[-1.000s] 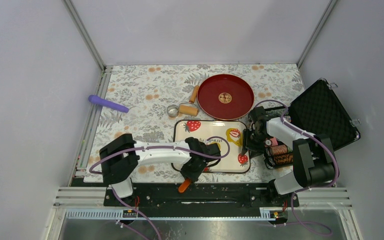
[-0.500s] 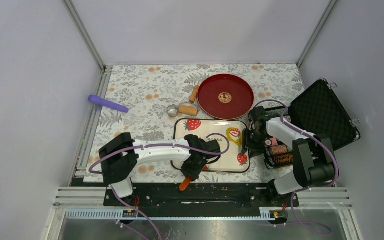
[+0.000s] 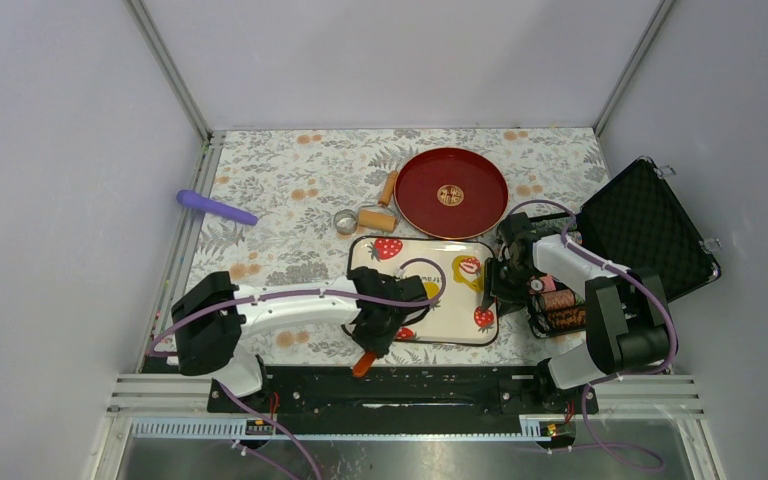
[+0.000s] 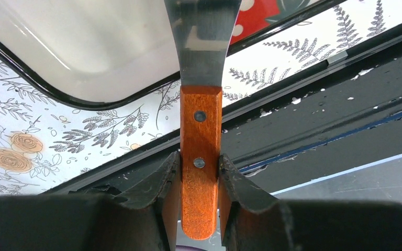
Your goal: Roll out the dumpling wrappers from the dough
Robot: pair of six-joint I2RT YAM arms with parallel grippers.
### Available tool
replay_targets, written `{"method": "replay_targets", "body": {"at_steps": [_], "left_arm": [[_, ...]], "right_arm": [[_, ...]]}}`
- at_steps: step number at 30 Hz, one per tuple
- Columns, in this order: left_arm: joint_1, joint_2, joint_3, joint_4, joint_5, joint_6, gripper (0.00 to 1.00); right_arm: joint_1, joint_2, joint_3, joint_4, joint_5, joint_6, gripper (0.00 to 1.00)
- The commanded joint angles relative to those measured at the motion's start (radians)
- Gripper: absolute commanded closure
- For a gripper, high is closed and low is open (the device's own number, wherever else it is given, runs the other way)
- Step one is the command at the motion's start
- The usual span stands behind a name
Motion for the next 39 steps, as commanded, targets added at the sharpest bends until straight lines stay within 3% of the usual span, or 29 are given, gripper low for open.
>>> {"method": "replay_targets", "body": {"at_steps": [1, 39], "left_arm": [[0.005, -0.008, 0.016, -0.047, -0.033, 0.005, 1.0], [0.037, 0.142, 0.133, 0.005, 0.019, 0.061, 1.0]], "right_arm": [[-0.003, 0.006, -0.005, 0.01, -0.023, -0.004, 0.5], [-0.003, 0.01, -0.004, 0.01, -0.036, -0.008, 0.5]]}}
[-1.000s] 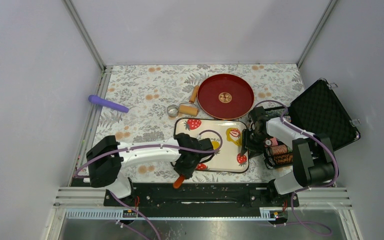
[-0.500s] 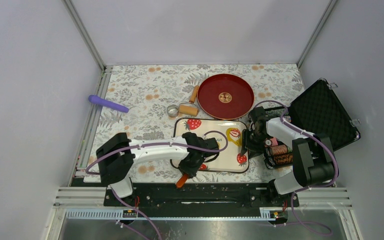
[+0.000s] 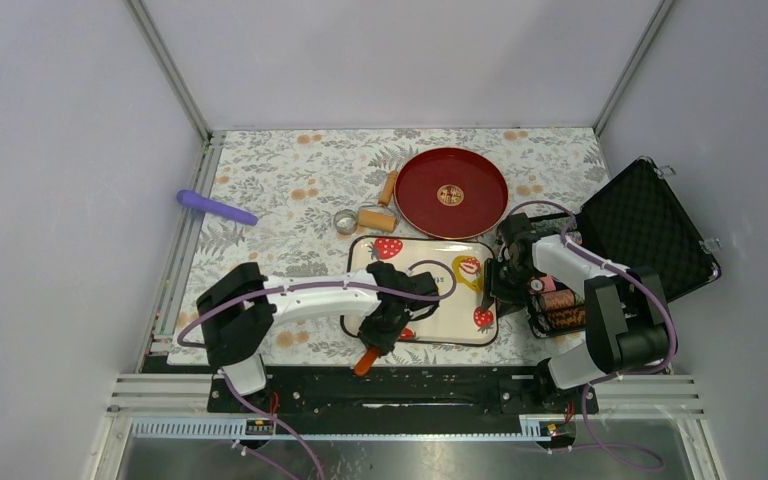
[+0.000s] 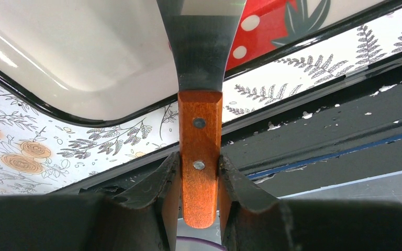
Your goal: Roll out the dumpling wrappers from the dough
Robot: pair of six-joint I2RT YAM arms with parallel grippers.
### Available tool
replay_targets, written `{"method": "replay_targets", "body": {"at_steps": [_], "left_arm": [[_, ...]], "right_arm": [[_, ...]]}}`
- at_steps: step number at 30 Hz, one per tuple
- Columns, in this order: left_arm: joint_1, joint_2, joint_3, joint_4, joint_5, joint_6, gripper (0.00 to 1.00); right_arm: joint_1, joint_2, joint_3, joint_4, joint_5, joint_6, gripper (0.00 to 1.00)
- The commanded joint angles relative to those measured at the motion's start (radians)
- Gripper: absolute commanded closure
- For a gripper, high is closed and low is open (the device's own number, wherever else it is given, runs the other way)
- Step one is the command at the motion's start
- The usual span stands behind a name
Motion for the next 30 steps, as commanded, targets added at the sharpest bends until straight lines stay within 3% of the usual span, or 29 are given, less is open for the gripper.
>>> {"method": "replay_targets", "body": {"at_steps": [1, 14, 30], "left_arm": [[0.009, 0.014, 0.062, 0.056, 0.0, -0.002, 1.0], [0.017, -0.128, 0.015, 0.058, -0.122, -0.087, 1.0], [-0.022, -0.079, 0.017, -0.046, -0.076, -0.044, 1.0]], "right_arm": [[-0.003, 0.006, 0.0, 0.007, -0.028, -0.007, 0.5], [-0.003, 0.009, -0.001, 0.01, -0.036, -0.008, 0.5], [-0.003, 0.016, 0.001, 0.012, -0.044, -0.01, 0.5]]}}
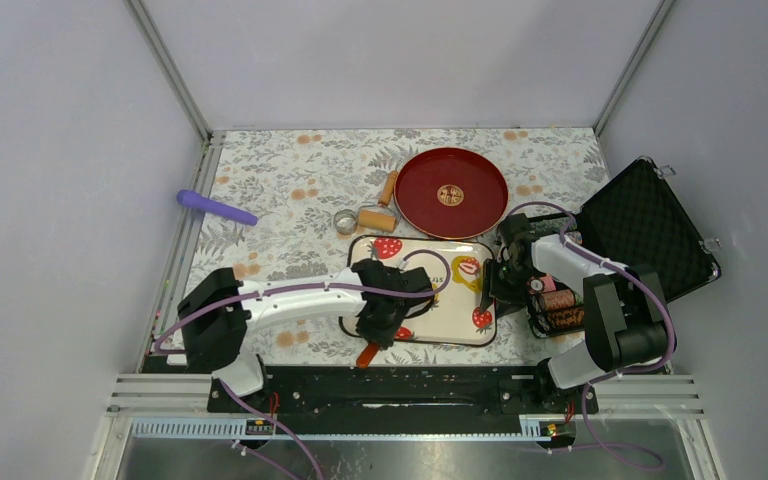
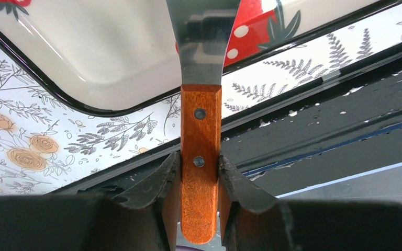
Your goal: Roll out the dumpling wrappers from the dough
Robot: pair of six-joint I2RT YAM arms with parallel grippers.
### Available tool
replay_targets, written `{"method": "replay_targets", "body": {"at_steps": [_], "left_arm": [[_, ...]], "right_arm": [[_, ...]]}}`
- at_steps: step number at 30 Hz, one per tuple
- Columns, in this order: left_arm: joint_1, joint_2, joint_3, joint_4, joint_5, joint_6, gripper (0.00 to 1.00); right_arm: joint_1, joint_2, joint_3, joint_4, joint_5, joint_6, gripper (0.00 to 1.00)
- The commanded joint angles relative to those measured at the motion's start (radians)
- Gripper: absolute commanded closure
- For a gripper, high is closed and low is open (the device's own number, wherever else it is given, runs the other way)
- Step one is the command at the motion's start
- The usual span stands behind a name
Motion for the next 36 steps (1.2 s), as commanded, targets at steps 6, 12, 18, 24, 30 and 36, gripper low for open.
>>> {"method": "replay_targets", "body": {"at_steps": [6, 12, 18, 24, 30, 36], "left_arm": [[-0.044, 0.055, 0.036, -0.072, -0.026, 0.015, 1.0], [-0.047, 0.072, 0.052, -0.069, -0.037, 0.018, 1.0], [-0.048, 0.12, 0.084, -0.041, -0.028, 0.034, 1.0], [-0.046, 0.152, 0.107, -0.019, -0.017, 0.046, 1.0], [-0.037, 0.151, 0.093, 0.029, 0.009, 0.043, 1.0], [-0.023, 0.148, 0.085, 0.062, 0.017, 0.037, 1.0]], "right_arm": [[-0.003, 0.004, 0.001, 0.008, -0.028, -0.009, 0.5], [-0.003, 0.004, 0.001, 0.009, -0.031, -0.008, 0.5], [-0.003, 0.003, 0.001, 0.01, -0.032, -0.009, 0.5], [-0.003, 0.003, 0.0, 0.01, -0.034, -0.01, 0.5], [-0.003, 0.001, 0.0, 0.008, -0.033, -0.01, 0.5], [-0.003, 0.001, 0.0, 0.009, -0.035, -0.011, 0.5]]}}
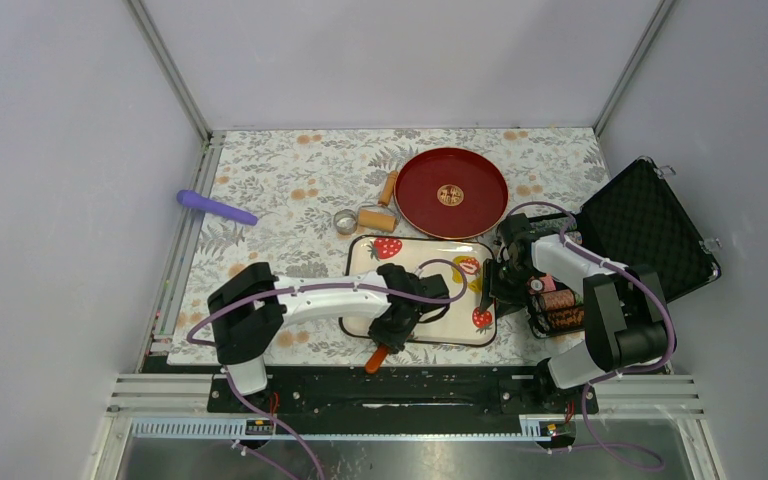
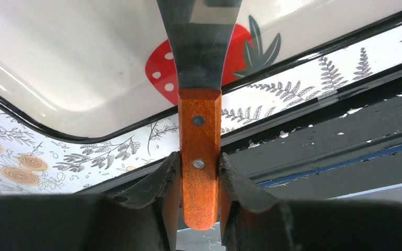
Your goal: Roll out the dumpling wrappers from the dough
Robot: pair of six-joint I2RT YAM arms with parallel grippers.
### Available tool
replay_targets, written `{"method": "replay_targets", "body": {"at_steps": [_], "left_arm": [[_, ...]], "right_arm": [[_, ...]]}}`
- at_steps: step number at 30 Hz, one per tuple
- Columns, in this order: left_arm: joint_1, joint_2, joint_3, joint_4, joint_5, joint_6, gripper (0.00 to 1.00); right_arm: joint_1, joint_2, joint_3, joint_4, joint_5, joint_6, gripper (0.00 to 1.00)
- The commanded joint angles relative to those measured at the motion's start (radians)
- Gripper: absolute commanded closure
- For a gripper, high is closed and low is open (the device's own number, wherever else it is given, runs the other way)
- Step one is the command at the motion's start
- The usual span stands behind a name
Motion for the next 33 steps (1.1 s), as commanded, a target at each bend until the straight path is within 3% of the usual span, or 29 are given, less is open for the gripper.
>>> {"method": "replay_targets", "body": {"at_steps": [1, 14, 33], "left_arm": [[0.013, -0.001, 0.024, 0.053, 0.012, 0.009, 1.0], [0.023, 0.072, 0.04, 0.089, -0.032, -0.008, 1.0], [0.023, 0.043, -0.026, 0.166, -0.043, -0.046, 1.0]], "right_arm": [[-0.002, 0.001, 0.0, 0.008, -0.027, -0.006, 0.5], [-0.003, 0.001, 0.001, 0.008, -0.029, -0.007, 0.5], [-0.003, -0.002, 0.0, 0.007, -0.039, -0.009, 0.49]]}}
